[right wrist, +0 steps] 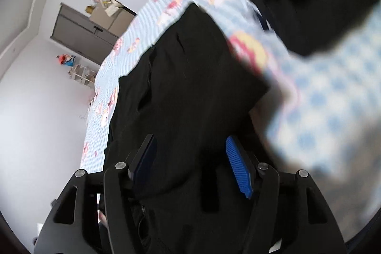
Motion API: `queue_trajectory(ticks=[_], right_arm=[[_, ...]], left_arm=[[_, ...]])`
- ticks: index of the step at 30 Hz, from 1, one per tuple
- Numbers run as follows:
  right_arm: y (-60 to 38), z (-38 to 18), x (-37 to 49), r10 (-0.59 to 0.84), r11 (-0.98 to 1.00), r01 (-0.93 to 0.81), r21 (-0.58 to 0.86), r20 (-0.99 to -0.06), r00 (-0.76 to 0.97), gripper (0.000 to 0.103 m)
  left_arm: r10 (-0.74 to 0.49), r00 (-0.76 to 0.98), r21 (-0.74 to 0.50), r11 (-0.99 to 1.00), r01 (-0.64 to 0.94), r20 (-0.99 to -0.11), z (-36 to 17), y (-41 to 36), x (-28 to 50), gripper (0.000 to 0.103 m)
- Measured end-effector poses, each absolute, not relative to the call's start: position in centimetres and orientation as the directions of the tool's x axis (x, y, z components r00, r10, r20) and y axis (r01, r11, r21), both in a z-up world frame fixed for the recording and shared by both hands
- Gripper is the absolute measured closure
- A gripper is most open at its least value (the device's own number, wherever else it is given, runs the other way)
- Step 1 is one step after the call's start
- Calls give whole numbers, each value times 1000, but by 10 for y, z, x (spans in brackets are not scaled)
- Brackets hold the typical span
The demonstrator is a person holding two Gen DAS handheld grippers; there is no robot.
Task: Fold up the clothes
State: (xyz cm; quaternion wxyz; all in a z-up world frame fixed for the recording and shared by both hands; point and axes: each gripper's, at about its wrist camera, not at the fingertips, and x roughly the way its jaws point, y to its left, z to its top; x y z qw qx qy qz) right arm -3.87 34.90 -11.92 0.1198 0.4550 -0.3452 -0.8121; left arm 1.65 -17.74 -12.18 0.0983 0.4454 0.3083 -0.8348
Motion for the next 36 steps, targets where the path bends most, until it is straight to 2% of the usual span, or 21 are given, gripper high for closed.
queue_trajectory(ticks=[2, 3, 5, 6, 7, 9, 10, 14, 18, 21, 24, 25, 28, 31, 34, 36], right_arm=[[346, -128, -41, -500, -743, -129, 656, -674, -544, 37], [344, -131, -45, -495, -754, -122, 646, -679, -542, 28], [338, -137, -54, -483, -775, -103, 623, -690, -539, 25], [335, -140, -59, -477, -785, -94, 612, -695, -537, 31], [331, -137, -65, -464, -801, -78, 594, -697, -547, 55], [321, -124, -75, -408, -851, -34, 524, -701, -585, 86], [316, -113, -77, -366, -881, -14, 472, -702, -611, 90], [303, -57, -95, -338, -926, 113, 360, -659, -671, 92], [311, -26, -106, -287, -944, 110, 310, -615, -734, 92], [322, -62, -114, -275, -945, 55, 323, -691, -669, 92], [329, -113, -122, -277, -941, -5, 337, -783, -557, 92], [332, -130, -125, -278, -940, -25, 340, -809, -518, 92], [339, -133, -124, -290, -928, -44, 369, -791, -539, 92], [335, -122, -124, -266, -942, -20, 336, -781, -565, 92], [329, -118, -123, -241, -957, 8, 289, -782, -575, 92], [327, -121, -125, -241, -957, -2, 290, -800, -549, 91]], left_arm=[[91, -555, -397, -794, 461, -827, -124, -172, 15, 38], [97, -566, -397, -808, 436, -819, -119, -168, 17, 38], [109, -580, -392, -834, 389, -807, -113, -160, 21, 37], [107, -578, -385, -839, 384, -809, -111, -159, 23, 36], [98, -573, -378, -839, 393, -814, -108, -160, 25, 36], [89, -557, -367, -835, 409, -825, -105, -162, 29, 36], [84, -551, -358, -838, 412, -830, -102, -163, 30, 36], [43, -566, -309, -871, 382, -823, -78, -159, 24, 36], [73, -608, -342, -876, 339, -791, -78, -156, 18, 36], [144, -580, -355, -895, 269, -801, -100, -146, 1, 38], [101, -414, -230, -934, 275, -905, -133, -129, -19, 39], [101, -405, -229, -932, 281, -909, -135, -129, -18, 39], [102, -474, -257, -926, 276, -875, -112, -128, -12, 40], [88, -581, -251, -946, 205, -809, -89, -116, -11, 40], [130, -510, -255, -949, 185, -850, -115, -102, -28, 36], [78, -408, -181, -958, 220, -910, -138, -93, -40, 40]])
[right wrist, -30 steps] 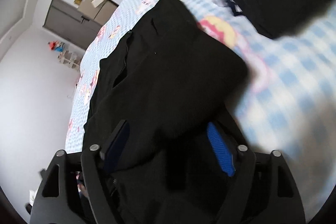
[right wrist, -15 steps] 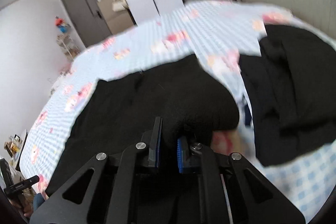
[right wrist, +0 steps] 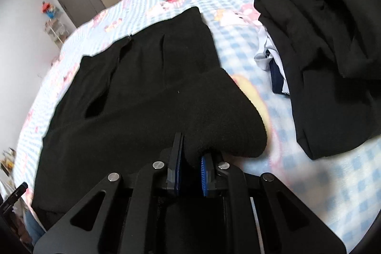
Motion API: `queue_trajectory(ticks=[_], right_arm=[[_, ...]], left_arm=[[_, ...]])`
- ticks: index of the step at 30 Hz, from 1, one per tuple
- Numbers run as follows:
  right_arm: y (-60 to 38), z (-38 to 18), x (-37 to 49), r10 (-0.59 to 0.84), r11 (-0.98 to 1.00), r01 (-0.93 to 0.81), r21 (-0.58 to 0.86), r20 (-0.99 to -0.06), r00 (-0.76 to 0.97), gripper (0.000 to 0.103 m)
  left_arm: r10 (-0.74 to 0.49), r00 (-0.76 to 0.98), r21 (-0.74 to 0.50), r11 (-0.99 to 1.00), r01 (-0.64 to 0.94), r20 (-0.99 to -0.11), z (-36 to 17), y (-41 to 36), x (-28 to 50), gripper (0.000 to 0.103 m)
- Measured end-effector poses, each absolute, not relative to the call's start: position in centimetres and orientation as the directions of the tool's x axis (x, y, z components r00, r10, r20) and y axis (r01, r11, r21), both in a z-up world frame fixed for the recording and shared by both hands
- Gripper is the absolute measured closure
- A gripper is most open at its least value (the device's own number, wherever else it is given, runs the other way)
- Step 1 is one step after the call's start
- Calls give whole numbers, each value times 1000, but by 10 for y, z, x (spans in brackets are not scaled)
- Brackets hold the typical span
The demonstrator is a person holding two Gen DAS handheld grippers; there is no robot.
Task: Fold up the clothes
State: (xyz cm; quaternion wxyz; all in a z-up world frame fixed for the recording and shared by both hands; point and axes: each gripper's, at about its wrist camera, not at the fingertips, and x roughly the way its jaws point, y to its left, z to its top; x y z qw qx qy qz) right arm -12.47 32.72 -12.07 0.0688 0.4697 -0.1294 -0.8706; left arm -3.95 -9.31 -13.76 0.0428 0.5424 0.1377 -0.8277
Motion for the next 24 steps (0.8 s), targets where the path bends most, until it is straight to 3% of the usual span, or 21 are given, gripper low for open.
queue_trajectory(ticks=[7, 11, 13, 15, 17, 21, 22, 24], right_arm=[[329, -124, -130, -268, -944, -18, 330, -795, -544, 87], [301, -88, -122, -187, -980, 61, 190, -767, -614, 87], [282, -60, -111, -188, -982, 131, 135, -712, -676, 87], [264, -39, -102, -231, -972, 204, 119, -663, -712, 87], [237, -23, -91, -316, -942, 316, 116, -625, -713, 87], [172, -47, -75, -562, -770, 589, 243, -695, -448, 84], [160, -63, -70, -559, -756, 604, 252, -729, -395, 78], [138, -98, -60, -533, -736, 623, 265, -794, -292, 76]], left_arm=[[51, -666, -110, -993, 47, -744, -70, -39, -53, 38], [129, -647, -163, -987, -7, -752, -78, -15, -69, 38], [84, -618, -101, -995, -7, -782, -89, -4, -71, 37], [54, -595, -63, -998, -6, -802, -99, 1, -69, 37], [104, -573, -126, -992, -1, -813, -108, -3, -63, 37], [188, -554, -264, -963, 60, -811, -119, -26, -60, 37], [205, -559, -292, -954, 71, -803, -119, -31, -60, 37], [258, -571, -361, -930, 74, -779, -119, -41, -61, 37]])
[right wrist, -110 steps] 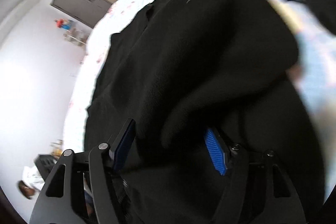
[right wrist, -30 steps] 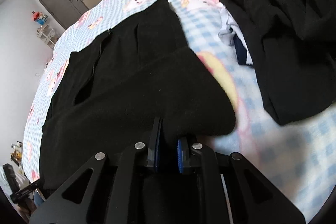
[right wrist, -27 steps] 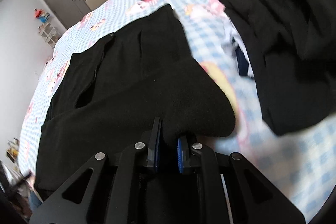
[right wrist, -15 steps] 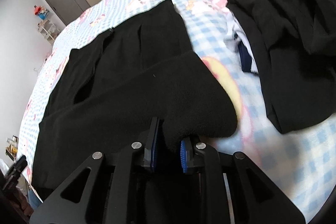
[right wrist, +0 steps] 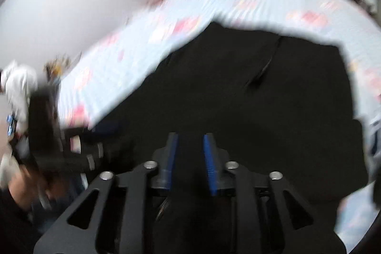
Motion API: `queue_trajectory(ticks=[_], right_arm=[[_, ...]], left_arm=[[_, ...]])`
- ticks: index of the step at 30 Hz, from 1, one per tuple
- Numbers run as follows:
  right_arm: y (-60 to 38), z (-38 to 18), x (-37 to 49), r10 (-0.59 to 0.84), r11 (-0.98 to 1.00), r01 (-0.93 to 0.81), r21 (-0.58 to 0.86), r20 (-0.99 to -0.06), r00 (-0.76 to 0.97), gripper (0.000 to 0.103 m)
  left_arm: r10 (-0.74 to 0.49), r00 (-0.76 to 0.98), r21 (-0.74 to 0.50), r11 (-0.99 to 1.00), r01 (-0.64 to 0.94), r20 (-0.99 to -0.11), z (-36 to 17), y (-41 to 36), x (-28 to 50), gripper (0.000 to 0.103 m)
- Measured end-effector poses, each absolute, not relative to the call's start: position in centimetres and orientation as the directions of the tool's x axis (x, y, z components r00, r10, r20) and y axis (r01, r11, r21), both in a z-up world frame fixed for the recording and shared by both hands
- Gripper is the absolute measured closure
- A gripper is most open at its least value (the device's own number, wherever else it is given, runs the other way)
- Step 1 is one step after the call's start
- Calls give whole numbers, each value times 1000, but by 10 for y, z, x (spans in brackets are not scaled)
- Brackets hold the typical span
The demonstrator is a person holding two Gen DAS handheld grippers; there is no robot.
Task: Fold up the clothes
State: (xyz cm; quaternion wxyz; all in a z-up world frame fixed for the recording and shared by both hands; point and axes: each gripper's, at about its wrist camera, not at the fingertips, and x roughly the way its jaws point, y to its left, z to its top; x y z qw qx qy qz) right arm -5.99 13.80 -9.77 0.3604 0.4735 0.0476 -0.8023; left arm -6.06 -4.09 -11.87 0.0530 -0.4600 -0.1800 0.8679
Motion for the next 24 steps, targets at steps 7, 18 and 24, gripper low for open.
queue_trajectory(ticks=[7, 18, 24], right_arm=[[173, -101, -42, -596, -767, 494, 409, -738, -315, 54], [316, -109, -44, -575, -770, 80, 633, -633, -518, 47], [354, -107, -55, -503, -748, -68, 661, -630, -592, 31]], left_arm=[[346, -588, -438, -899, 16, -731, -112, -31, -69, 35], [486, -502, -459, -869, -188, -715, -113, 58, -113, 35], [508, -455, -419, -861, -287, -731, -117, 111, -137, 35]])
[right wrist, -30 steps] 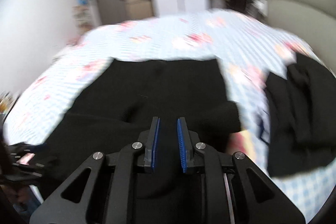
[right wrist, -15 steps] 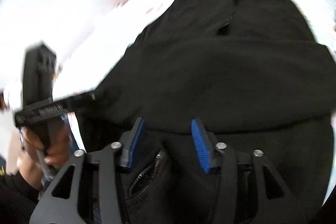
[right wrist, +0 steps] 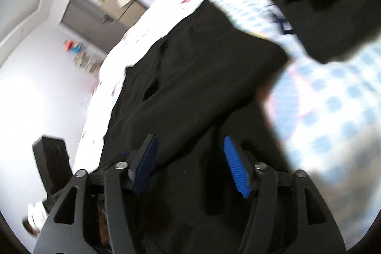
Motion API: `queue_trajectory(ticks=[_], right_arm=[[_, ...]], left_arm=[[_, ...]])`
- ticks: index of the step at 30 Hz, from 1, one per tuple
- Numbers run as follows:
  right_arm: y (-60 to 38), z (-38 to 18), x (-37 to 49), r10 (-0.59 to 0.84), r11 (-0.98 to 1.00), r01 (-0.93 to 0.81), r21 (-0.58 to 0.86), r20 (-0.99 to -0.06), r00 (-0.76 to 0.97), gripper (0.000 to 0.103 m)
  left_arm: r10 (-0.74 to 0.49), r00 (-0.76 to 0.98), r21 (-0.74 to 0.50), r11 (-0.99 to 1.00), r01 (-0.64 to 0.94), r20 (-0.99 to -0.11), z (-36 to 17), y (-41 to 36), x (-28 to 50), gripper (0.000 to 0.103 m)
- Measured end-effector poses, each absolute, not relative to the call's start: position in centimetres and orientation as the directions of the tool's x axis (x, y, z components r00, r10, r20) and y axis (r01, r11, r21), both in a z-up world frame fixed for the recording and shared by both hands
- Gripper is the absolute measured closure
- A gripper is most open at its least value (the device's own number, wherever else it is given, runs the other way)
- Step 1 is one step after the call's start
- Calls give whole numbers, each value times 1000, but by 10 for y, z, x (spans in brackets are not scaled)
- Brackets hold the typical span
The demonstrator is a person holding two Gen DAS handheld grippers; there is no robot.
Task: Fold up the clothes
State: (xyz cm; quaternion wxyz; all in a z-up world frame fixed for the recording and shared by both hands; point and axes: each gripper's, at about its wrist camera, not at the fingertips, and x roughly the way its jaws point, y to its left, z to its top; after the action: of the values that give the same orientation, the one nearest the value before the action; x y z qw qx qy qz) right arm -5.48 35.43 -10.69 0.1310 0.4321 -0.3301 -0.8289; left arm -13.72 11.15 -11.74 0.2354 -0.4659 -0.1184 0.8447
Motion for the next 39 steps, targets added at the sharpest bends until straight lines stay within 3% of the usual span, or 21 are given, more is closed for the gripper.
queue_trajectory(ticks=[3, 6, 10, 12, 14, 17, 22, 28, 36, 38, 39], right_arm=[[369, -116, -86, -488, -719, -141, 681, -639, -594, 31], [366, -119, -114, -353, -807, -221, 548, -747, -563, 31], [347, -137, -138, -465, -748, -195, 635, -711, -528, 31], [339, -143, -149, -451, -760, -200, 618, -724, -522, 31], [337, -141, -153, -429, -775, -200, 599, -732, -529, 37], [332, -128, -158, -391, -806, -174, 566, -729, -561, 53], [320, -88, -140, -422, -839, 4, 543, -647, -635, 72], [306, -65, -118, -352, -894, 29, 447, -661, -663, 71], [319, -89, -119, -337, -874, -84, 479, -720, -607, 71], [320, -86, -114, -285, -895, -104, 433, -736, -614, 74], [320, -85, -113, -256, -907, -113, 405, -745, -616, 83]], left_arm=[[454, -413, -357, -887, -293, -789, -129, 129, -147, 35], [450, -415, -367, -891, -266, -791, -135, 124, -142, 32], [480, -415, -413, -877, -244, -773, -141, 117, -139, 30], [490, -405, -431, -872, -233, -772, -143, 116, -142, 30], [498, -398, -446, -867, -222, -770, -145, 115, -144, 29], [502, -396, -456, -865, -210, -769, -147, 115, -145, 29], [528, -416, -497, -847, -190, -741, -143, 108, -140, 29], [529, -400, -499, -847, -184, -749, -146, 110, -142, 28], [532, -404, -501, -845, -188, -745, -147, 109, -143, 27], [532, -403, -503, -844, -186, -744, -147, 110, -144, 27], [532, -404, -503, -844, -185, -744, -148, 110, -144, 27]])
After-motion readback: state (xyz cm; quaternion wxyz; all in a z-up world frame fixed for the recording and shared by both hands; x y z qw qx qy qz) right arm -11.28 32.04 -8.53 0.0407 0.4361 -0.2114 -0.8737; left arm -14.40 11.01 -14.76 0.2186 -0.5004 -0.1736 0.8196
